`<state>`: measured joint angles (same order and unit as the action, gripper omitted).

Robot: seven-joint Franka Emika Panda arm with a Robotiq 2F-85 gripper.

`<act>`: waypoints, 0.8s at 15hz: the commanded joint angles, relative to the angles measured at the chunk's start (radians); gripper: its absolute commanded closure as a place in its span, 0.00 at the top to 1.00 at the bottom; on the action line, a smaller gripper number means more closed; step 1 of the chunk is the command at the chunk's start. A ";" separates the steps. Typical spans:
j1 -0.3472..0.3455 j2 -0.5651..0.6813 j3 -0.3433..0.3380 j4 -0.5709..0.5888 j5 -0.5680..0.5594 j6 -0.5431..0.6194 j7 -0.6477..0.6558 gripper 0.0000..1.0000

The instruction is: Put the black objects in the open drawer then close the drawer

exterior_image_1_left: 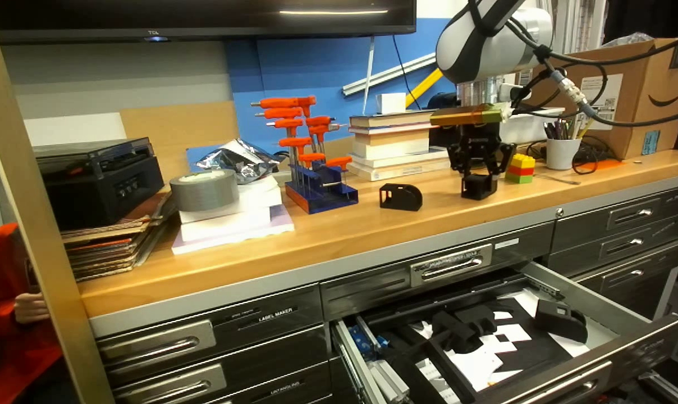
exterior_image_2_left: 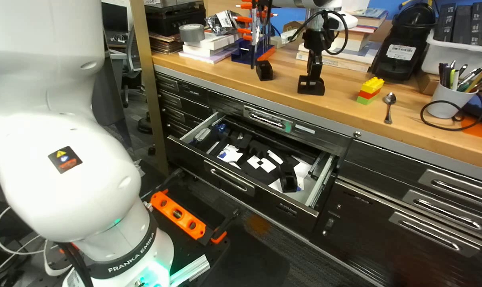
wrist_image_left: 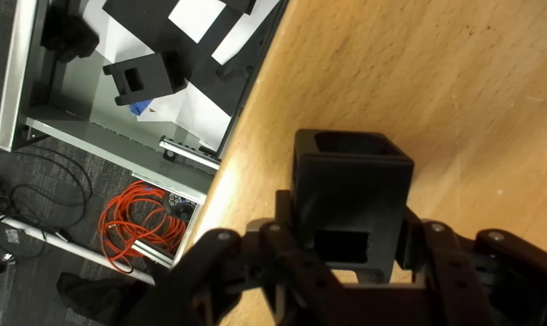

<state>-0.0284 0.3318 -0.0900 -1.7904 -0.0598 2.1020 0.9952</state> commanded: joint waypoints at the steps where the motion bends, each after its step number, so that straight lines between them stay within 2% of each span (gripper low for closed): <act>1: -0.003 -0.049 -0.009 -0.026 0.026 -0.038 -0.052 0.31; 8: -0.043 -0.247 -0.022 -0.292 0.118 0.044 -0.077 0.31; 12: -0.058 -0.286 -0.027 -0.411 0.158 0.050 -0.085 0.31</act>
<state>-0.0802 0.1050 -0.1132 -2.0940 0.0655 2.1129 0.9295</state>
